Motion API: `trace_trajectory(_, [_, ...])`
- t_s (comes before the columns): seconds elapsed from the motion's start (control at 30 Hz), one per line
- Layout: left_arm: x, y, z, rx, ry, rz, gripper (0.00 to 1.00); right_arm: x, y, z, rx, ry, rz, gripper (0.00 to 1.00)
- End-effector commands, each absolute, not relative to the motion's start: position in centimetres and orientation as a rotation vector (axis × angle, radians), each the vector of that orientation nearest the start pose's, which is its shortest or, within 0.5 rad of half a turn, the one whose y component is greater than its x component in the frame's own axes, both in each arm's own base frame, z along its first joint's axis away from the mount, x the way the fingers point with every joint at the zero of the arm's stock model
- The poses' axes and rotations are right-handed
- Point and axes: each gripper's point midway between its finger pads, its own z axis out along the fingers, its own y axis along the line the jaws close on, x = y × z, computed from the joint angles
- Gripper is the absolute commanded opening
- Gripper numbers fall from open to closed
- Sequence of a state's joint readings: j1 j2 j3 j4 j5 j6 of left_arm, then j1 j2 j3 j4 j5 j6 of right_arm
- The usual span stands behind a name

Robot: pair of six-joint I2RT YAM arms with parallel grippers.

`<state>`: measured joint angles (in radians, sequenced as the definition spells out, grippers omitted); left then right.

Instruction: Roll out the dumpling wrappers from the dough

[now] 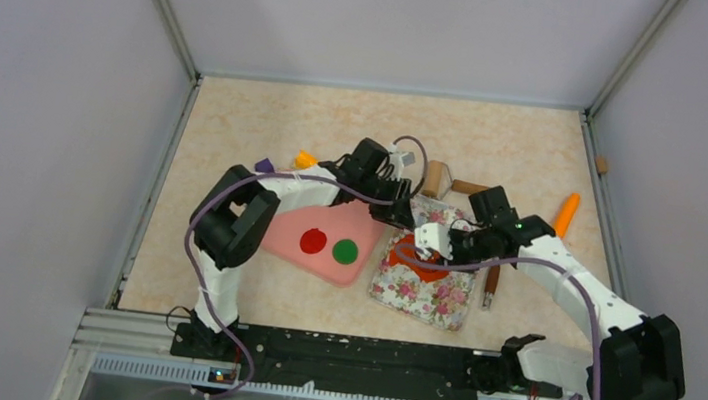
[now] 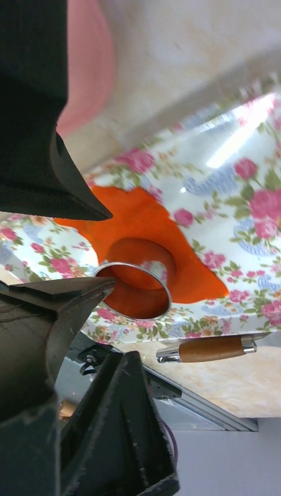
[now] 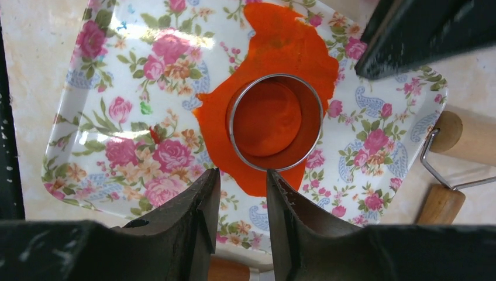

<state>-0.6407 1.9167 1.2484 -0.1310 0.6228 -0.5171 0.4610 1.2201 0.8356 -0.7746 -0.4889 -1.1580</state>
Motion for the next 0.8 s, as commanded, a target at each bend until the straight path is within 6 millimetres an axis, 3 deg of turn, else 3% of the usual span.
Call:
trace_trajectory(0.0, [30.6,-39.5,8.6,0.586,2.432,-1.251,0.42,21.5,16.7,9.9,-2.056,1.413,0.324,0.35])
trace_trajectory(0.3, [30.2,-42.5,7.4,0.754,2.382,-1.313,0.38,20.5,18.4,8.6,-2.157,1.332,0.350,0.31])
trace_trajectory(0.53, [29.9,-42.7,7.3,0.780,2.378,-1.326,0.35,20.1,18.7,6.8,-2.209,1.343,0.363,0.32])
trace_trajectory(0.77, [29.1,-42.9,8.5,0.780,2.346,-1.399,0.36,20.1,18.6,6.0,-2.215,1.371,0.355,0.33])
